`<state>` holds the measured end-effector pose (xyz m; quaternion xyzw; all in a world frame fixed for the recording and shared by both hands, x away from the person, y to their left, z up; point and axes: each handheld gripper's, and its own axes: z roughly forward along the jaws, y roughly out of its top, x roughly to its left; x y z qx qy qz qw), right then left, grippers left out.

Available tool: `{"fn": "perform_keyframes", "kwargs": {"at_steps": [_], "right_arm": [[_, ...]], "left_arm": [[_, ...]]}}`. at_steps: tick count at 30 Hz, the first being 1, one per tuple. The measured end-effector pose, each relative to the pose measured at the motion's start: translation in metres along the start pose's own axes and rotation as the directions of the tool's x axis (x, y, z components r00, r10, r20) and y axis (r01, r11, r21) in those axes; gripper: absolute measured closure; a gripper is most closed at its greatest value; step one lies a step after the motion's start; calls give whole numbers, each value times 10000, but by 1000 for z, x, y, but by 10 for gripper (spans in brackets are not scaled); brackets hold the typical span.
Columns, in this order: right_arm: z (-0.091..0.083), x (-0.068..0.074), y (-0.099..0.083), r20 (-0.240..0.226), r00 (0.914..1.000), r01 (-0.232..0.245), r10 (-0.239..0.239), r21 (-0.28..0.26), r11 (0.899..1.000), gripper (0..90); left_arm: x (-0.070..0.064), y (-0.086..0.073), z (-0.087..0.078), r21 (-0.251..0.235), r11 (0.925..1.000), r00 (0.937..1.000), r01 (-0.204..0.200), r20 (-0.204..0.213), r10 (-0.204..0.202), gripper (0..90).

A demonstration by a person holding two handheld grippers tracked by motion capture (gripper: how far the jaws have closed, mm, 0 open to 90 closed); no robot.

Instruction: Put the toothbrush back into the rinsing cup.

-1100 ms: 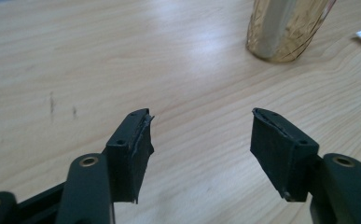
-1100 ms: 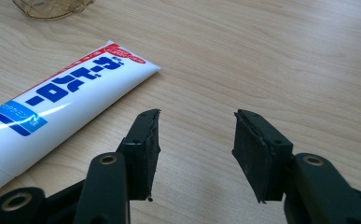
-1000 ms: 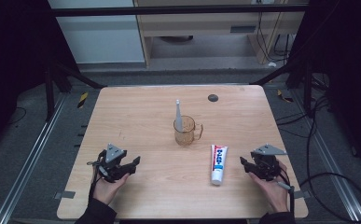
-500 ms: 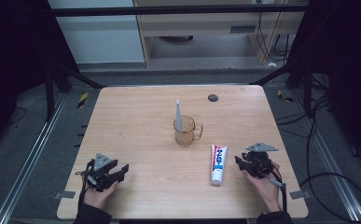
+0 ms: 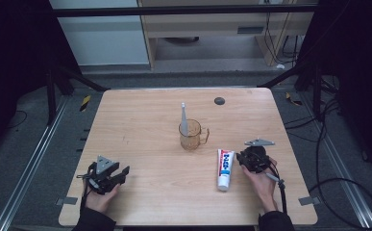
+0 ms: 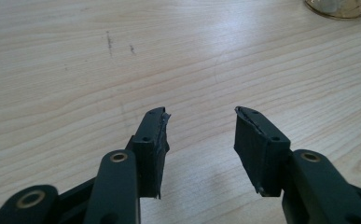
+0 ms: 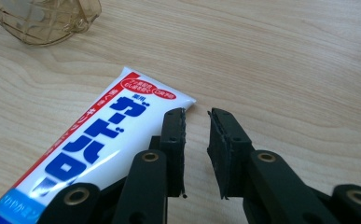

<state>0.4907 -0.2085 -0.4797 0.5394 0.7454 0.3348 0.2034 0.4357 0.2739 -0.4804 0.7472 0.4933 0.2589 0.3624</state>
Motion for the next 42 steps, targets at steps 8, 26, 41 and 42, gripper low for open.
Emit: {"fn": "perform_keyframes", "kwargs": {"at_steps": [8, 26, 41, 42], "right_arm": [[11, 0, 1, -36, 10000, -25, 26, 275, 9996, 807], [23, 13, 6, -599, 9972, 471, -447, 390, 9981, 821], [21, 37, 11, -1450, 9843, 1068, -1011, 320, 9938, 814], [21, 38, 11, -1512, 9827, 1124, -1066, 303, 9932, 812]], "left_arm": [[1, 1, 0, 135, 9999, 9998, -96, -178, 99, 538], [-2, 2, 0, 161, 9997, 9995, -210, -247, 214, 573], [-4, 3, 1, 299, 9987, 9990, -403, -203, 409, 565], [-4, 2, 2, 313, 9987, 9989, -405, -205, 411, 565]]}}
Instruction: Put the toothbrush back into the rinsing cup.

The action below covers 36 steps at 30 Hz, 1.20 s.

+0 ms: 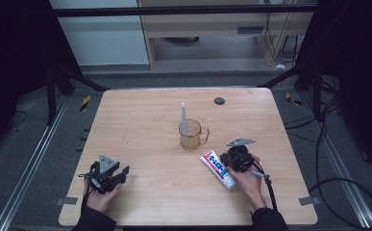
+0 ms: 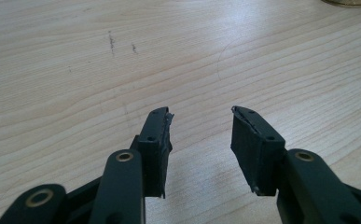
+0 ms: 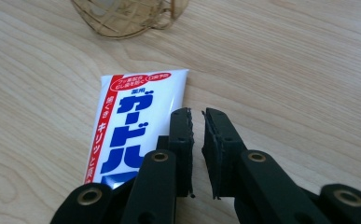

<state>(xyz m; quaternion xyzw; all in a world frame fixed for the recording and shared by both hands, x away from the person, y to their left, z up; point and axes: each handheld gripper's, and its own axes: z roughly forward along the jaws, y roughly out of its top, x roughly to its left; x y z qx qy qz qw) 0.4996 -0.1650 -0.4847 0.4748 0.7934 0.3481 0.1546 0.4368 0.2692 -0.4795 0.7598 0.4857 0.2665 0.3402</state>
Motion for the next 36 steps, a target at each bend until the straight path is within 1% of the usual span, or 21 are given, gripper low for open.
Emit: {"fn": "perform_keyframes", "kwargs": {"at_steps": [1, 3, 7, 11, 14, 19, 20, 23, 26, 29, 33, 36], "right_arm": [[0, 1, 0, -99, 9999, 19, -19, 3, 10000, 809], [1, 3, 1, -145, 9999, 66, -65, 28, 10000, 806], [-1, 3, 2, -110, 9997, 197, -197, -13, 9998, 769], [-12, -1, 4, -130, 9999, 94, -98, -322, 9994, 741], [-22, 0, 7, 18, 9996, 293, -292, -441, 9986, 705], [-35, 1, 10, -148, 9993, 343, -352, -575, 9978, 646], [-37, 1, 10, -140, 9990, 419, -427, -579, 9974, 627], [-41, 3, 10, -147, 9982, 572, -579, -478, 9972, 586], [-45, 5, 9, -182, 9979, 619, -626, -368, 9974, 551], [-48, 6, 8, -238, 9974, 679, -684, -228, 9974, 511], [-50, 8, 6, -167, 9969, 771, -771, -14, 9970, 463], [-49, 10, 5, -193, 9966, 805, -802, 168, 9966, 412]], "left_arm": [[0, 0, 0, -6, 10000, 10000, 10, -10, -10, 565], [0, 0, 0, -3, 10000, 10000, 3, -15, -3, 565], [-1, 0, 0, -13, 10000, 10000, -7, -5, 7, 562], [0, 0, 0, -3, 10000, 10000, 11, -2, -11, 558], [0, 0, 0, -40, 10000, 10000, -9, -59, 9, 558], [1, 0, -1, -52, 10000, 10000, 11, -46, -11, 556], [1, 0, -1, -54, 10000, 10000, 17, -43, -17, 555], [1, 0, -1, -73, 10000, 10000, 18, -43, -18, 553], [2, 0, 0, -33, 10000, 10000, 12, -32, -12, 551], [2, 0, 1, 35, 10000, 10000, -92, -24, 92, 549], [2, 0, 1, 64, 9999, 9999, -91, 65, 91, 548], [1, 0, 1, 51, 9999, 9999, -123, 52, 123, 545]]}}
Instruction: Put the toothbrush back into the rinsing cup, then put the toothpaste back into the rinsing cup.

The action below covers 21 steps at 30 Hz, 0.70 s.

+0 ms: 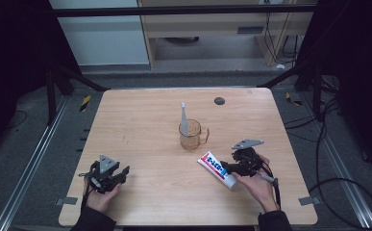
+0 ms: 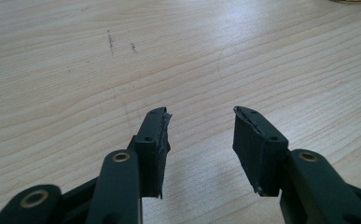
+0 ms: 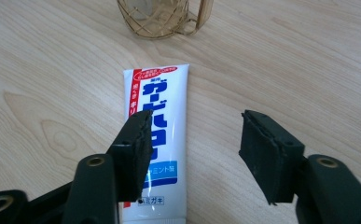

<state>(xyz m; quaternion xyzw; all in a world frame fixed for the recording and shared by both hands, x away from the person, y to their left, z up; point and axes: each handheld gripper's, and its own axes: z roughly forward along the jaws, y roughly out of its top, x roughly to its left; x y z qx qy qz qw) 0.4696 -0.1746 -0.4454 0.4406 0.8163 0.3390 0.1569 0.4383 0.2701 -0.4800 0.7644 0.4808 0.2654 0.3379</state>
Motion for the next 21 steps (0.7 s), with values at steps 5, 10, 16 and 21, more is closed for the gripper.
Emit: {"fn": "perform_keyframes", "kwargs": {"at_steps": [5, 10, 16, 21], "right_arm": [[2, 4, 1, 45, 9999, 102, -103, 323, 9994, 343], [5, 7, 3, 33, 9999, 146, -148, 538, 9984, 311], [8, 12, 5, 13, 9996, 276, -277, 754, 9968, 301], [9, 14, 7, 2, 9990, 452, -454, 859, 9953, 302]], "left_arm": [[-1, 0, 1, 42, 10000, 10000, -47, 8, 47, 540], [-1, 0, 2, 74, 10000, 10000, -55, 4, 55, 538], [-2, 1, 2, 104, 9998, 9999, -160, 22, 159, 536], [-2, 1, 3, 109, 9998, 9998, -194, 21, 194, 536]]}}
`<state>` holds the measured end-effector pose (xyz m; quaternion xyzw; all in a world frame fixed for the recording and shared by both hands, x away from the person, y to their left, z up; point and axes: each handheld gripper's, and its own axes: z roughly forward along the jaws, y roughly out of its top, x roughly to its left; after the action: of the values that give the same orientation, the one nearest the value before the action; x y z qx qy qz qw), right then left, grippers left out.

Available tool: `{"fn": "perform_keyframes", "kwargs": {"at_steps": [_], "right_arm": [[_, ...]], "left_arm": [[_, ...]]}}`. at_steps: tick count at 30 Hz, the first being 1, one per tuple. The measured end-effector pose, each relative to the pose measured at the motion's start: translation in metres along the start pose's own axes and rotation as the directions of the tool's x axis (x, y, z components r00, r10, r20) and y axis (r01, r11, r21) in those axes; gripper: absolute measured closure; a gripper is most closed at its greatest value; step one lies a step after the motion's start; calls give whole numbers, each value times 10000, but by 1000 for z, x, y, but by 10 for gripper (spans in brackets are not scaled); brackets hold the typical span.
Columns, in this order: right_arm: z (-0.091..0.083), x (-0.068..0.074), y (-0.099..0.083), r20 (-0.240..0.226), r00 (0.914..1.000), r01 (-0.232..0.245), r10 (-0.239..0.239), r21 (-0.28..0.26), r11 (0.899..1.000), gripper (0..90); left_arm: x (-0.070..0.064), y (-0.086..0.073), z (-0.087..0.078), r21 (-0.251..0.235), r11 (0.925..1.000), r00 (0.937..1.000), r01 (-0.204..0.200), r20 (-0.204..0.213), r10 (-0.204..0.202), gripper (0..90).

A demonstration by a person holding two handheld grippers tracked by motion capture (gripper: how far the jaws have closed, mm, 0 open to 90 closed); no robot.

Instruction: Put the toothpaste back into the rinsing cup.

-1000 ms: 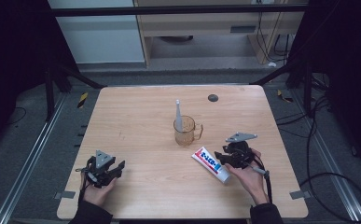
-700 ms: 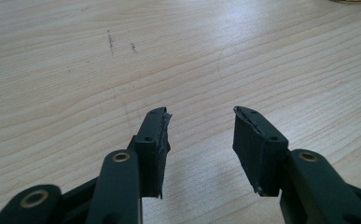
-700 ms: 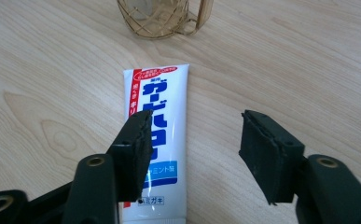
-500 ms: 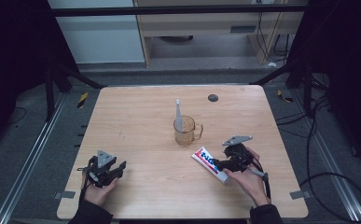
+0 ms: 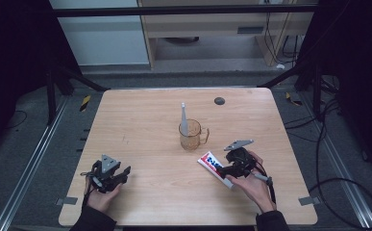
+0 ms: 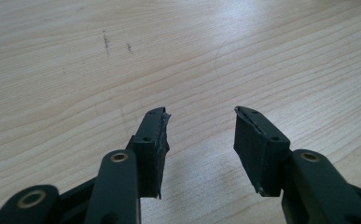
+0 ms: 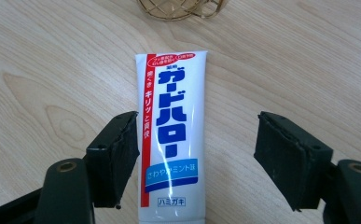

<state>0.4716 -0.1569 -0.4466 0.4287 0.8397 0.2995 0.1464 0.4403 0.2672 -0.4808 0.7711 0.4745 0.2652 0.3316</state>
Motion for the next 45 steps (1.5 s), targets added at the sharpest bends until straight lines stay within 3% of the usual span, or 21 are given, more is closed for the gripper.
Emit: {"fn": "perform_keyframes", "kwargs": {"at_steps": [17, 23, 45], "right_arm": [[14, 9, 12, -107, 9990, 434, -432, 220, 9988, 321], [21, 15, 15, -80, 9976, 684, -681, 537, 9962, 334], [36, 12, 17, -119, 9981, 609, -598, 1258, 9902, 349]], "left_arm": [[-1, 1, 1, 18, 10000, 10000, -56, -8, 56, 535], [-2, 1, 0, 51, 9999, 9999, -155, -29, 155, 531], [-2, 1, 1, 103, 9998, 9999, -168, 3, 168, 531]]}}
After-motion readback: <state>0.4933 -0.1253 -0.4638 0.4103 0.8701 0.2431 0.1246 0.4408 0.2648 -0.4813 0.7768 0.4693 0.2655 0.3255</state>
